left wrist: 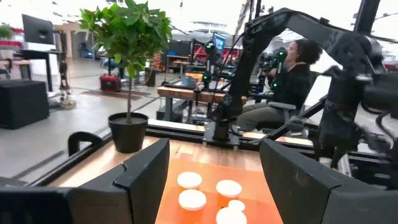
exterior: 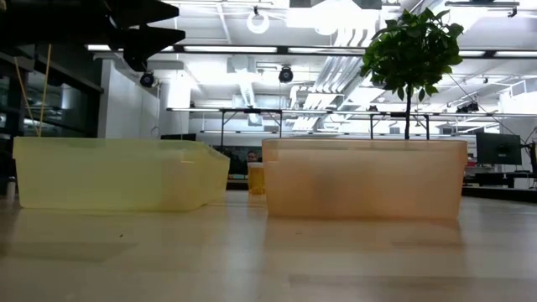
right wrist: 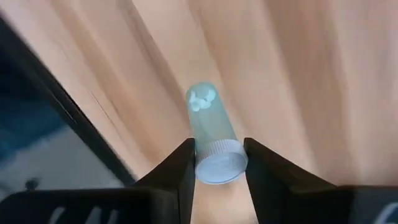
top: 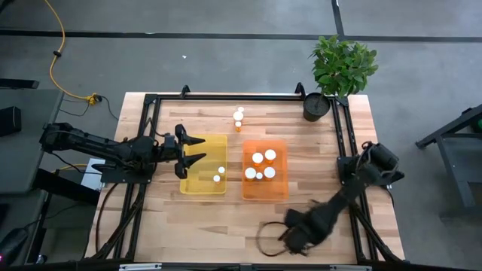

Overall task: Pick and place medicine bottles into bin by pill shape (circle, oval)
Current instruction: Put the blue bottle pill into the yellow bin

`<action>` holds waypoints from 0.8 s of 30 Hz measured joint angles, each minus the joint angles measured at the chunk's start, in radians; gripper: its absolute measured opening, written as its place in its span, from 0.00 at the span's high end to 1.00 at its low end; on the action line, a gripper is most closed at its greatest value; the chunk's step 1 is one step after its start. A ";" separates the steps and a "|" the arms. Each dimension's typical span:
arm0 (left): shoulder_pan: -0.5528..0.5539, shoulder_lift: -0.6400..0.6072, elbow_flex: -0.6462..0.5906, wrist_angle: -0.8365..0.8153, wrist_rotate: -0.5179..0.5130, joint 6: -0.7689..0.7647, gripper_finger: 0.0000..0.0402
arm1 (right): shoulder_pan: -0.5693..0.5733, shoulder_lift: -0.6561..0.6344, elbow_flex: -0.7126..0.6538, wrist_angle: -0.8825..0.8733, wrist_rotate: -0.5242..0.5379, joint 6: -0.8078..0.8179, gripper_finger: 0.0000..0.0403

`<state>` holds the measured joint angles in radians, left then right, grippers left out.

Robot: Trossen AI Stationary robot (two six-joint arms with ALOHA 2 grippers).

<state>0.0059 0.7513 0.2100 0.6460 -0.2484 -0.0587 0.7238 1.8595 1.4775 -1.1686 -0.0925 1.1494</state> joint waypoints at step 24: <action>-0.049 -0.175 0.153 -0.605 -0.139 -0.193 0.41 | -0.582 0.420 0.807 0.040 0.476 -1.236 0.74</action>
<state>-0.0435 0.5758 0.3633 0.0410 -0.3878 -0.2514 0.1414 2.2795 2.2841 -1.1284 0.3833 -0.0863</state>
